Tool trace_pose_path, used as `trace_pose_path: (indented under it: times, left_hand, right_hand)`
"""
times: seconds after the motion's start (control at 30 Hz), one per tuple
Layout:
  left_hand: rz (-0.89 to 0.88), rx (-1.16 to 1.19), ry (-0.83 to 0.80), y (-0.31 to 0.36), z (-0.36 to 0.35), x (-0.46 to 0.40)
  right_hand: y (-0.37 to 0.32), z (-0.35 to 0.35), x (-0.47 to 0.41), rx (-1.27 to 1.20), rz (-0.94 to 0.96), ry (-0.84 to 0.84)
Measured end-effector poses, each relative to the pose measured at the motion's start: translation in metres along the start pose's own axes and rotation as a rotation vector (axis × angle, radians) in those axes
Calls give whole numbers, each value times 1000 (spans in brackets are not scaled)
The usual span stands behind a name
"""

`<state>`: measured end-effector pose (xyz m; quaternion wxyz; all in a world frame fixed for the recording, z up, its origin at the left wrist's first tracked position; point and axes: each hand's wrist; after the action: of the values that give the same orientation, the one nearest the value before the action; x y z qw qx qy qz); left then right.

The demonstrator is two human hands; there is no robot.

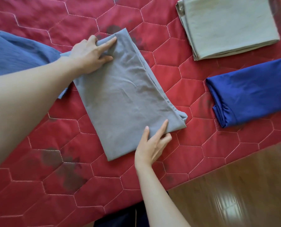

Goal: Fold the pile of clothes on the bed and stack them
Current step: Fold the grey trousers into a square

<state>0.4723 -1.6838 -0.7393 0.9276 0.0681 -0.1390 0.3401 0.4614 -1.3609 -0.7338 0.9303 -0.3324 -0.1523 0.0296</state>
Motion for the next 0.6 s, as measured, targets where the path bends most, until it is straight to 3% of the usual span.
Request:
trace_pose_path:
  times: [0.27, 0.43, 0.6]
  left_hand:
    - [360, 227, -37, 18, -15, 78]
    - [664, 464, 42, 69, -41, 163]
    - [826, 634, 115, 118, -61, 216]
  right_hand:
    - [-1, 34, -76, -86, 264, -114]
    - [-24, 48, -149, 47, 510, -263]
    - [-59, 39, -191, 177, 745, -393]
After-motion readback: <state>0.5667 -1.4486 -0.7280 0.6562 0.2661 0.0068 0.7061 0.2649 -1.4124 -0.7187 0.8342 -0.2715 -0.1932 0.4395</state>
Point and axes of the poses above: each hand's wrist, its own x-axis away from the middle knuckle, its own z-axis out of the back of the hand, y = z × x, and after that the axes turned 9 degrees about -x, right-handed
